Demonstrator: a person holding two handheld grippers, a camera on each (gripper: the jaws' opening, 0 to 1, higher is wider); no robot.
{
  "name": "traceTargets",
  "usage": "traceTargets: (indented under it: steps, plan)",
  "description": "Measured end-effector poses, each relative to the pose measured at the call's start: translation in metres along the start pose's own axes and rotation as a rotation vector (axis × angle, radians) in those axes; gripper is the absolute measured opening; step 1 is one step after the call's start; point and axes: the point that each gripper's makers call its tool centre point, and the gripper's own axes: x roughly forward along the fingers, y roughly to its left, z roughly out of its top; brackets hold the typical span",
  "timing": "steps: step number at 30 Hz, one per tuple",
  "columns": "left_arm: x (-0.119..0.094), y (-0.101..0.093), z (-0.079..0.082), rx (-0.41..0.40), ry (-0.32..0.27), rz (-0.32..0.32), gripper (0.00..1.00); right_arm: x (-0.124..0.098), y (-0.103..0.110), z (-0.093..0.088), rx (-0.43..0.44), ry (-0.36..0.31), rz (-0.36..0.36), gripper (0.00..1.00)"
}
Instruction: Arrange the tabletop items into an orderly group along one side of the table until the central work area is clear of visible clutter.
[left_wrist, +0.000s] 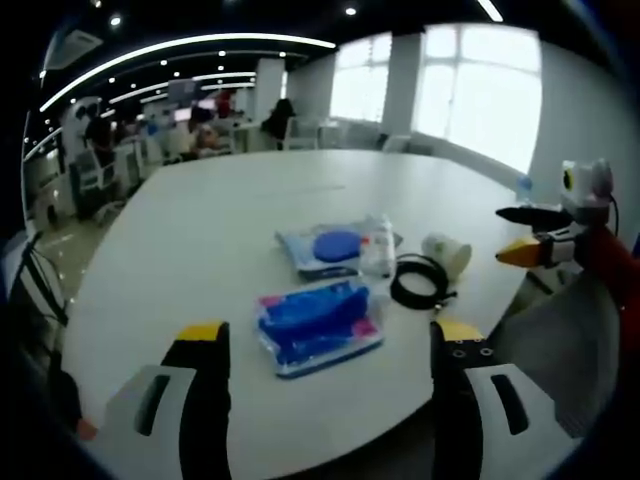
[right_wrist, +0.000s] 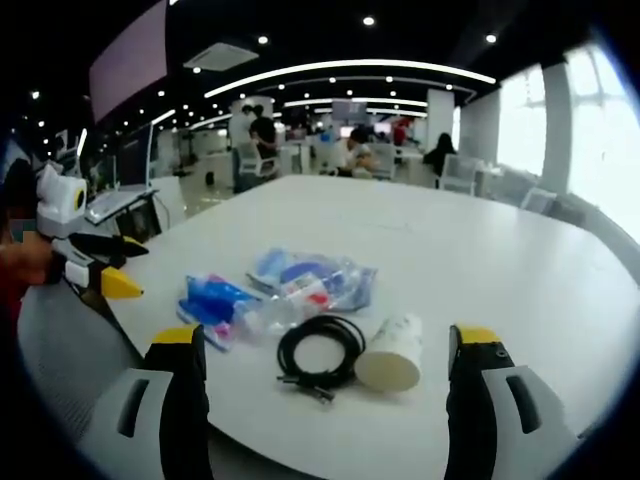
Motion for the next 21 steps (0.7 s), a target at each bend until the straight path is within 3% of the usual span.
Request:
traceTargets:
  steps: [21]
  plan:
    - [0.0002, -0.0001, -0.0012, -0.001, 0.006, -0.003, 0.77, -0.0009, -0.0015, -0.0006, -0.004, 0.005, -0.006, 0.98]
